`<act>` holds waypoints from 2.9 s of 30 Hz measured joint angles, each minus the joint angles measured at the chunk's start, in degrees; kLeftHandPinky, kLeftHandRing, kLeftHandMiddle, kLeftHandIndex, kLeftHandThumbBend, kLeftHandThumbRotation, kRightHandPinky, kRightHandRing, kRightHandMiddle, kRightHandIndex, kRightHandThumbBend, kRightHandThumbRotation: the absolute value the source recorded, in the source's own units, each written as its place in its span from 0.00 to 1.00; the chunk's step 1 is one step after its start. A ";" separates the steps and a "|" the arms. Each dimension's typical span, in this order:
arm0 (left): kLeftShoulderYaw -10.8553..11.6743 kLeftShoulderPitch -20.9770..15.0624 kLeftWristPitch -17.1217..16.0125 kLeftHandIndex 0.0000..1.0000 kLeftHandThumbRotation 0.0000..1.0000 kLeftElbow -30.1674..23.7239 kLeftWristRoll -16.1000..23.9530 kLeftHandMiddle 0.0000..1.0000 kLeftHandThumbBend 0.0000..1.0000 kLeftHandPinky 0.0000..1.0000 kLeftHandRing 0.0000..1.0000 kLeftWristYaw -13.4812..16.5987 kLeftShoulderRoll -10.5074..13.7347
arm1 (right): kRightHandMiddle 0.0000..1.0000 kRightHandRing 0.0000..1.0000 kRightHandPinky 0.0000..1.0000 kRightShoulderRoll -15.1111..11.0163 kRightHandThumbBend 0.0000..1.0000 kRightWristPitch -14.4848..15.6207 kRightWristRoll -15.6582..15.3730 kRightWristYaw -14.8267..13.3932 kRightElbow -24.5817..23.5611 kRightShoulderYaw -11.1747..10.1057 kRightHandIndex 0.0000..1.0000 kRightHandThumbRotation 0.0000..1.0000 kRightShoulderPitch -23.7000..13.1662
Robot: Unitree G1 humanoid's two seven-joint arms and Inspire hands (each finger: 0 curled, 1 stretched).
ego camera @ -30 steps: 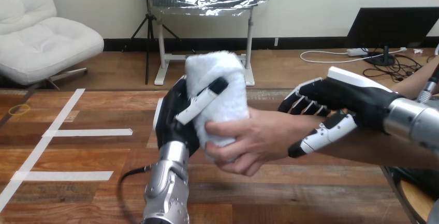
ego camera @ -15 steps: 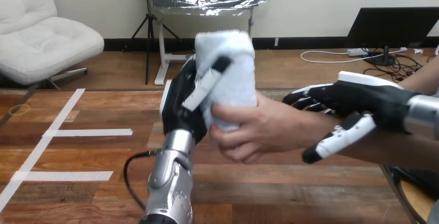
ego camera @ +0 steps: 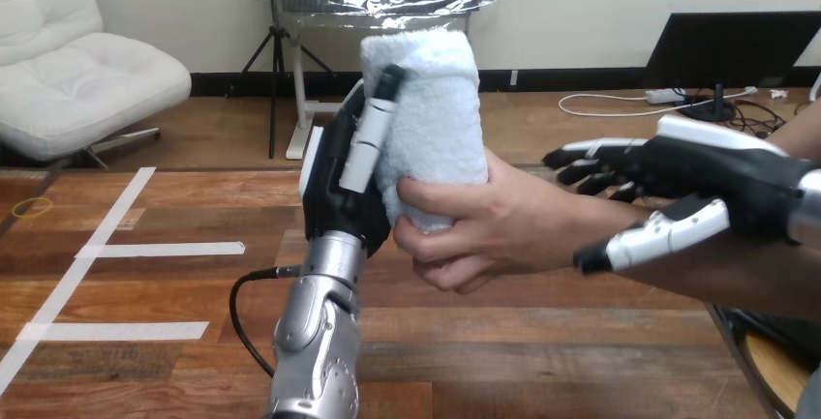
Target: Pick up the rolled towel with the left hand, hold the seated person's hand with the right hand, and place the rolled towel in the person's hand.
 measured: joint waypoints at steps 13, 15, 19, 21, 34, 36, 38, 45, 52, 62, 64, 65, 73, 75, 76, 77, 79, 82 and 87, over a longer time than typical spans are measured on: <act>-1.58 7.58 -0.27 0.80 1.00 -14.64 2.96 0.87 0.79 1.00 0.92 0.46 3.66 | 0.86 0.85 0.77 8.51 0.92 -9.85 2.75 -16.61 -1.11 -6.07 0.88 1.00 9.50; -1.70 8.59 -0.39 0.80 0.99 -16.52 3.63 0.86 0.81 0.99 0.91 1.01 4.20 | 0.88 0.87 0.81 9.71 0.92 -10.32 3.42 -18.27 -1.53 -6.42 0.89 1.00 10.37; -1.86 11.48 -1.02 0.80 0.99 -20.68 4.73 0.85 0.84 0.98 0.89 2.01 5.12 | 0.89 0.88 0.83 12.97 0.89 -11.76 4.77 -21.68 -2.93 -6.98 0.90 1.00 12.50; -2.06 13.22 -1.57 0.80 0.99 -22.73 5.47 0.85 0.87 0.96 0.88 2.60 5.51 | 0.89 0.90 0.84 14.60 0.87 -13.35 5.19 -23.45 -3.55 -7.05 0.90 1.00 13.66; -3.79 27.54 -4.21 0.88 0.99 -34.16 7.69 0.91 0.88 1.00 0.94 4.21 6.03 | 0.93 0.96 0.94 24.72 0.84 -20.52 9.31 -28.48 -11.58 -6.52 0.94 1.00 21.67; -4.07 29.47 -4.24 0.88 0.99 -35.21 7.67 0.91 0.88 1.00 0.94 4.17 6.04 | 0.93 0.96 0.95 25.50 0.84 -21.34 9.60 -28.73 -12.93 -6.38 0.94 1.00 22.53; -4.15 31.34 -4.34 0.89 0.98 -36.15 7.43 0.92 0.88 1.00 0.94 4.05 6.07 | 0.93 0.95 0.95 26.28 0.84 -22.21 9.92 -28.91 -14.26 -6.24 0.94 1.00 23.27; -4.22 36.70 -4.40 0.87 0.95 -39.21 4.58 0.91 0.86 1.00 0.94 2.53 6.18 | 0.90 0.92 0.95 28.95 0.88 -25.89 10.67 -30.22 -18.68 -6.07 0.91 1.00 26.31; -4.43 40.78 -4.39 0.85 0.90 -43.32 1.31 0.90 0.84 0.92 0.92 -0.10 6.58 | 0.88 0.91 0.95 32.42 0.92 -29.00 10.99 -32.35 -22.53 -4.82 0.89 1.00 31.10; -4.69 43.14 -4.40 0.83 0.84 -48.58 -1.56 0.87 0.83 0.77 0.87 -3.66 7.64 | 0.90 0.93 0.97 35.39 0.85 -33.08 13.30 -31.96 -25.04 -0.84 0.93 1.00 39.21; -4.70 43.28 -4.49 0.83 0.83 -49.35 -2.06 0.87 0.82 0.76 0.87 -4.38 7.69 | 0.90 0.93 0.97 35.89 0.85 -34.25 13.66 -31.94 -25.11 0.10 0.93 1.00 40.87; -4.71 43.30 -4.51 0.83 0.83 -49.65 -2.27 0.86 0.82 0.75 0.86 -4.67 7.69 | 0.91 0.94 0.97 36.15 0.85 -34.71 13.80 -31.92 -25.13 0.51 0.93 1.00 41.59; -5.08 43.51 -4.44 0.82 0.80 -51.46 -3.77 0.86 0.83 0.74 0.85 -6.36 7.65 | 0.94 0.96 0.98 38.44 0.89 -37.49 14.57 -32.27 -25.70 4.26 0.95 1.00 47.62; -5.15 43.65 -4.28 0.82 0.80 -51.83 -3.94 0.86 0.83 0.74 0.85 -6.47 7.64 | 0.94 0.96 0.98 39.00 0.89 -38.34 14.69 -32.42 -25.70 5.24 0.96 1.00 48.97; -5.17 43.73 -4.10 0.82 0.80 -52.07 -4.04 0.86 0.83 0.74 0.85 -6.54 7.64 | 0.95 0.97 0.99 39.43 0.89 -38.97 14.71 -32.44 -25.70 5.97 0.96 1.00 49.83; -5.19 43.79 -3.96 0.82 0.80 -52.29 -4.12 0.86 0.83 0.75 0.85 -6.58 7.64 | 0.95 0.97 0.99 39.73 0.89 -39.43 14.73 -32.47 -25.68 6.51 0.96 1.00 50.49; -5.20 43.86 -3.72 0.82 0.80 -52.71 -4.34 0.86 0.82 0.75 0.85 -6.67 7.64 | 0.96 0.98 0.99 40.23 0.89 -40.56 14.83 -32.50 -25.66 7.65 0.97 1.00 51.78; -5.24 43.91 -3.46 0.82 0.80 -53.30 -4.65 0.86 0.81 0.76 0.85 -6.93 7.65 | 0.97 0.99 1.00 40.56 0.88 -42.27 15.08 -32.52 -25.62 9.65 0.99 1.00 53.34; -5.26 43.94 -3.34 0.83 0.79 -53.83 -5.00 0.86 0.80 0.76 0.85 -7.45 7.68 | 0.98 1.00 1.00 40.79 0.87 -45.10 15.39 -32.51 -25.15 12.42 1.00 1.00 54.98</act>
